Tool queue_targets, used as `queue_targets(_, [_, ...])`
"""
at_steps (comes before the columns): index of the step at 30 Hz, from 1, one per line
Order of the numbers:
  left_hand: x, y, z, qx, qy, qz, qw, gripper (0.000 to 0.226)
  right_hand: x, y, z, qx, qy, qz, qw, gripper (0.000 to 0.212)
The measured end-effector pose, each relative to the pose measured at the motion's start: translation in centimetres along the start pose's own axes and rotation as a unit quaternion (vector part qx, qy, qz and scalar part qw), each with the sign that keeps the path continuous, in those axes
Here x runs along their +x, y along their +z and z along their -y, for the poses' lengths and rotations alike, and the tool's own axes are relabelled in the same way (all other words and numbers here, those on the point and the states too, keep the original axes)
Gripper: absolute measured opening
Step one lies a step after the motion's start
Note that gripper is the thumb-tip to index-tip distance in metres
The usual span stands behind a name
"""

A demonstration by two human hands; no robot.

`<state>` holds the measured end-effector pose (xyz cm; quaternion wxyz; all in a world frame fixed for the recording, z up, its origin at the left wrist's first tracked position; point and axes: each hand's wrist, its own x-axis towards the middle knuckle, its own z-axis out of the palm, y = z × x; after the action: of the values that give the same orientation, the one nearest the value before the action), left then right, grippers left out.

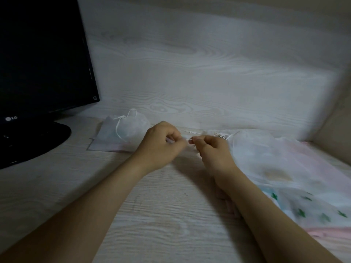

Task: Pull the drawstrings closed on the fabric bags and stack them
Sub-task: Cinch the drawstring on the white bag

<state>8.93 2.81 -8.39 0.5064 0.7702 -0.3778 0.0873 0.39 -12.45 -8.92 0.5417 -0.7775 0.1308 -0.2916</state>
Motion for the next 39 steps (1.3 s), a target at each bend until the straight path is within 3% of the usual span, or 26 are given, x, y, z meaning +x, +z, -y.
queue_targets(2, [0.5,-0.4,-0.3,-0.092,-0.066,-0.006,0.994,0.038,0.0,-0.2,-0.1,0.002,-0.008,-0.008,1.000,0.027])
queue_targets(6, [0.6,-1.4,-1.3,-0.309,-0.140,-0.037,0.940,0.025,0.0,-0.4,0.0,-0.003,-0.005,-0.022,1.000,0.027])
queue_targets(9, [0.7,-1.5,-1.4,-0.382,-0.163,-0.065,0.907,0.027,0.0,-0.5,0.0,-0.012,-0.015,-0.015,1.000,0.024])
queue_targets(13, [1.1,-1.8,-1.2,-0.486,-0.180,-0.074,0.852,0.027,0.0,-0.4,-0.3,-0.103,-0.072,0.030,0.992,0.023])
queue_targets(14, [1.2,-1.9,-1.2,-0.481,-0.186,-0.081,0.853,0.030,0.0,-0.4,-0.3,-0.120,-0.081,0.042,0.988,0.024])
queue_targets(16, [1.5,-1.8,-0.6,-0.401,-0.194,-0.109,0.889,0.034,-0.1,-0.3,-0.2,-0.162,-0.113,0.055,0.979,0.021])
queue_targets(19, [1.4,-1.8,0.3,-0.244,-0.179,-0.151,0.941,0.022,-0.1,-0.3,-0.6,-0.242,-0.169,0.055,0.954,0.021])
queue_targets(24, [0.4,-1.9,0.0,-0.014,-0.035,-0.099,0.994,0.015,0.0,-0.5,-0.6,-0.279,-0.227,0.020,0.933,0.014])
queue_targets(30, [-0.2,-1.5,0.9,0.168,0.089,0.009,0.982,0.022,0.0,-0.3,-0.6,-0.264,-0.204,-0.017,0.943,0.013])
queue_targets(34, [-0.1,-1.6,1.3,0.209,0.048,0.005,0.977,0.024,-0.1,-0.9,-0.1,-0.226,-0.164,-0.052,0.959,0.015])
queue_targets(39, [-0.4,-1.4,1.5,0.255,0.007,0.043,0.966,0.028,-0.3,-0.9,-0.1,-0.228,-0.140,-0.029,0.963,0.024])
